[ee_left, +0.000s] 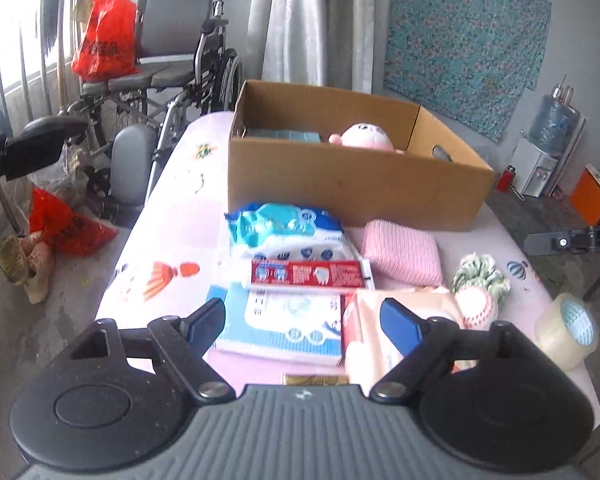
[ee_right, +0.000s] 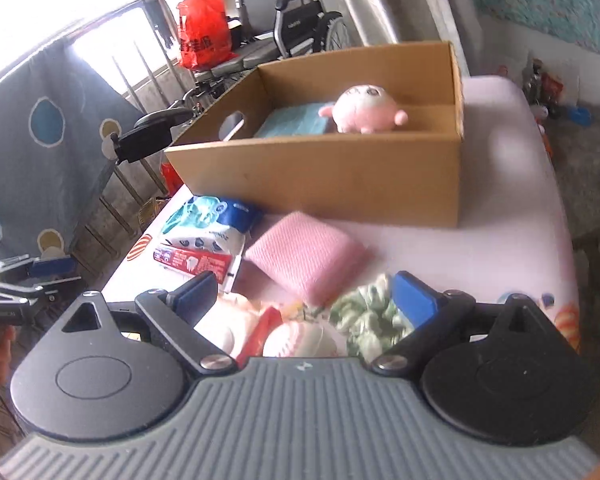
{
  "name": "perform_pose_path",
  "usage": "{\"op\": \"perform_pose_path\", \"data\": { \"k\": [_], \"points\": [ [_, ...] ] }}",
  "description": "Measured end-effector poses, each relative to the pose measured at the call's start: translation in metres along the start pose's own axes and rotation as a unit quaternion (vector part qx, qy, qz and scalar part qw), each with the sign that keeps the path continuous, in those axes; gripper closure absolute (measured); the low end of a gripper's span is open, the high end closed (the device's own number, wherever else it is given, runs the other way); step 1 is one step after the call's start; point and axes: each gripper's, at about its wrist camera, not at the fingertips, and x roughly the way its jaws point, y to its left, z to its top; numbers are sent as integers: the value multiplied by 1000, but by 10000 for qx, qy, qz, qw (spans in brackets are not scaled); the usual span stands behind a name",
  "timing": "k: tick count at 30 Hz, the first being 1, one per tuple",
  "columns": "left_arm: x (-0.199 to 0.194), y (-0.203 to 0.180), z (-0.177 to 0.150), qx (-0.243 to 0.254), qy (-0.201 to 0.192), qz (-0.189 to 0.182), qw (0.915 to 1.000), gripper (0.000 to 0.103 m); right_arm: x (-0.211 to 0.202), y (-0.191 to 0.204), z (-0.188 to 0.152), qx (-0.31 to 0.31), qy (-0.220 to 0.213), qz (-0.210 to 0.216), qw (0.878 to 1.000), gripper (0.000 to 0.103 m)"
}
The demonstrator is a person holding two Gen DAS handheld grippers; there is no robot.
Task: Organize soft objects
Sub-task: 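Move both grippers back to the table toward the baseball and gold tissue pack, then grasp the white baseball with the right gripper while the left grasps the gold tissue pack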
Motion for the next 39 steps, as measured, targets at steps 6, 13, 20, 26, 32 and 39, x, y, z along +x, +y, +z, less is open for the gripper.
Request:
{"op": "perform_pose_path", "data": {
  "k": [6, 13, 20, 26, 32, 39],
  "points": [
    [9, 5, -44, 349, 225, 36, 9991, 31, 9, -10, -42, 326, 200, -97, 9992, 9],
    [25, -3, -71, 804, 532, -230, 9951, 34, 30, -5, -44, 335, 207, 3, 9992, 9],
    [42, 0, -72, 763, 735, -494, 9931, 49, 54, 1, -37, 206, 242, -139, 9994, 9],
    [37, 7, -66, 957, 827, -61, 9919, 50, 64, -2, -48, 217, 415, -116, 9988, 36],
    [40, 9, -67, 1094, 878, -51, 9901, 41, 63, 7, -51, -57, 412, -211, 9989, 29],
    [48, 4, -74, 838, 699, 142, 9939, 51, 76, 3, -54, 231, 491, -184, 9984, 45]
  ]
}}
